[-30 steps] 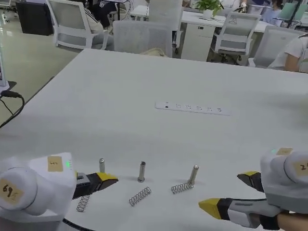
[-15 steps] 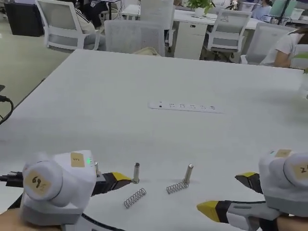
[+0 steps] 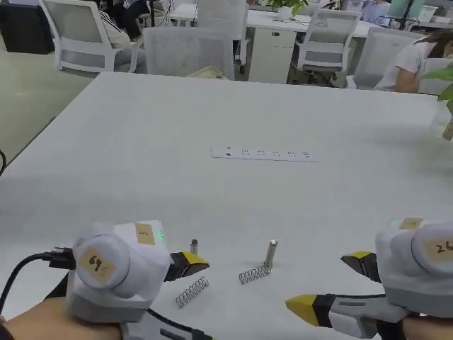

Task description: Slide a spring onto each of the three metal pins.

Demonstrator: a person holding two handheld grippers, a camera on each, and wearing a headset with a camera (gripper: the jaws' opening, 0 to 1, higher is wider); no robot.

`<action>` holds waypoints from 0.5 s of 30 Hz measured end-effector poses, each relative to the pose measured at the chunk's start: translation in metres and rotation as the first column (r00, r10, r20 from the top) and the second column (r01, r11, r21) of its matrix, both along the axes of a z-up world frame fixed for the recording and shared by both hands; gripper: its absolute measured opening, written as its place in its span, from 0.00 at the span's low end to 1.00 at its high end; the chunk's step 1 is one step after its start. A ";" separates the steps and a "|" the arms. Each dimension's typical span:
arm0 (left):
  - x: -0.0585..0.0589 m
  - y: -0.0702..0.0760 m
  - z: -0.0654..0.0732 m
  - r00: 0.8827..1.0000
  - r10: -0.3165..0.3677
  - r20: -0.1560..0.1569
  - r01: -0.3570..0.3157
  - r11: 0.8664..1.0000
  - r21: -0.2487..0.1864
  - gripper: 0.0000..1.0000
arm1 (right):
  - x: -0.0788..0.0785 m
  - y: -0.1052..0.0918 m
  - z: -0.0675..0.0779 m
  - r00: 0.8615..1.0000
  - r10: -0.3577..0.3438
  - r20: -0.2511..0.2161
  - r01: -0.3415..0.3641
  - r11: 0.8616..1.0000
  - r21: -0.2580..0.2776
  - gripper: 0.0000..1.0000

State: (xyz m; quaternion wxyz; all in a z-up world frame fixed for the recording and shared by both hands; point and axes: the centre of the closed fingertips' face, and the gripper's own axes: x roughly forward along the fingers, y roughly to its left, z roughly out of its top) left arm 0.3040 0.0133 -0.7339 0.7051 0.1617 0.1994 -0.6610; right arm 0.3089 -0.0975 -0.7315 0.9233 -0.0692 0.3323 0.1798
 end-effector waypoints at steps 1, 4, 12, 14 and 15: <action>0.002 -0.001 -0.001 1.000 0.002 0.004 -0.002 1.000 0.005 0.72 | 0.000 0.000 0.000 1.000 -0.001 0.000 0.001 1.000 0.000 0.72; 0.008 -0.006 -0.005 1.000 0.011 0.014 -0.011 1.000 0.013 0.70 | 0.000 -0.001 0.000 1.000 -0.001 0.000 0.001 1.000 0.000 0.72; 0.018 -0.019 -0.016 0.999 0.039 0.037 -0.041 0.998 0.037 0.60 | 0.000 -0.003 -0.002 1.000 -0.005 -0.001 0.005 1.000 -0.005 0.71; 0.021 -0.024 -0.018 0.998 0.047 0.049 -0.049 0.998 0.036 0.58 | -0.001 -0.003 -0.003 1.000 -0.005 -0.004 0.005 1.000 -0.009 0.71; 0.023 -0.026 -0.018 0.997 0.053 0.049 -0.055 0.998 0.034 0.57 | 0.000 -0.003 -0.003 1.000 -0.005 -0.004 0.005 1.000 -0.009 0.71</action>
